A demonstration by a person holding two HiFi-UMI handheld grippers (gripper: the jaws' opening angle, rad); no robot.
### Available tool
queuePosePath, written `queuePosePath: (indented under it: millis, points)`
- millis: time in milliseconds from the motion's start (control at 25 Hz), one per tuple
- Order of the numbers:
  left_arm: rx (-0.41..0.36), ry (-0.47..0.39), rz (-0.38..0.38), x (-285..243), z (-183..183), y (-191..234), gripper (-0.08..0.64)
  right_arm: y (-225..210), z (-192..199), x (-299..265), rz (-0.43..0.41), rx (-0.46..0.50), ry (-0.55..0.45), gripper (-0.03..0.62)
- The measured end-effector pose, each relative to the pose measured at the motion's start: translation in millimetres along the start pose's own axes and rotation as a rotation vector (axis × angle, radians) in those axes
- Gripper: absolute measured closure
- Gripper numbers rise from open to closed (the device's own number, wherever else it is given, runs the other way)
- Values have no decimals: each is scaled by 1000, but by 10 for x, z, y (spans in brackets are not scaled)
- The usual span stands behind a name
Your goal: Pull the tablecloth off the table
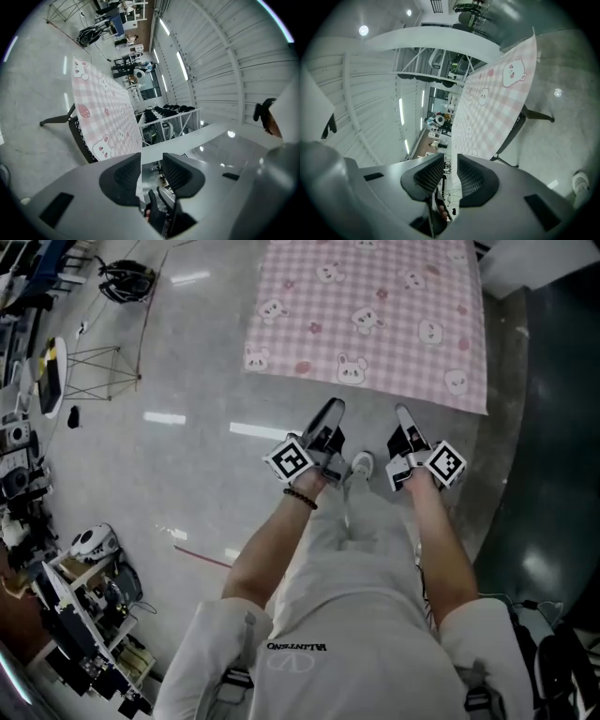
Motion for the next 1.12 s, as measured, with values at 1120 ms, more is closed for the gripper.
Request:
queuePosePath:
  millis: [1120]
  points:
    - [211,86,-17,-751,483,1101,416,-999,-51,-187,61,-157,-206,457]
Point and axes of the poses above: the fingertips, and each gripper's own axes: x backward along the fingers, y to its left, z out of its underside, the point moved 6 cm from there along x, backward along the fingers, and after that the axes turned 4 degrees about -z, right-handed, at the moved point
